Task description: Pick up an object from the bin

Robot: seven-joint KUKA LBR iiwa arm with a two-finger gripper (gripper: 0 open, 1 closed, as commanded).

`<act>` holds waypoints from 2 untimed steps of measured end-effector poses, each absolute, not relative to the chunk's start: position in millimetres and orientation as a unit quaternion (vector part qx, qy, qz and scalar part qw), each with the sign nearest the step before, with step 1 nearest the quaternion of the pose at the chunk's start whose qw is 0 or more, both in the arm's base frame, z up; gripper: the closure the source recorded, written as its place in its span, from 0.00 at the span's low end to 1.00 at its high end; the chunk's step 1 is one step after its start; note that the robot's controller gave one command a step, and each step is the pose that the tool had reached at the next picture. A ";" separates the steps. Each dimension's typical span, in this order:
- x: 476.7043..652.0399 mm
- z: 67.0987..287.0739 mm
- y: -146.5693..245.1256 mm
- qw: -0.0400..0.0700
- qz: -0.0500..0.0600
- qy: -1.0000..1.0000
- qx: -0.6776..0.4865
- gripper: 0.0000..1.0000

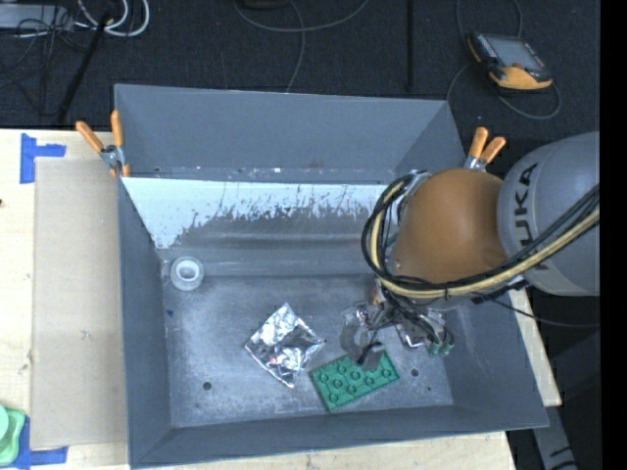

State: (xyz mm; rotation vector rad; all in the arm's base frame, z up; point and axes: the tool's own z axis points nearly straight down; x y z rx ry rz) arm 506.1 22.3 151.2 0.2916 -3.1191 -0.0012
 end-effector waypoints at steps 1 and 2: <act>507.8 155.3 22.5 0.001 0.000 -0.996 0.093 0.00; 492.2 66.3 -10.0 0.005 0.000 -0.998 0.066 0.00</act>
Offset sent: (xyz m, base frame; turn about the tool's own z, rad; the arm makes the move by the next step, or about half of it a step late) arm 0.0000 0.0000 0.0000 0.0000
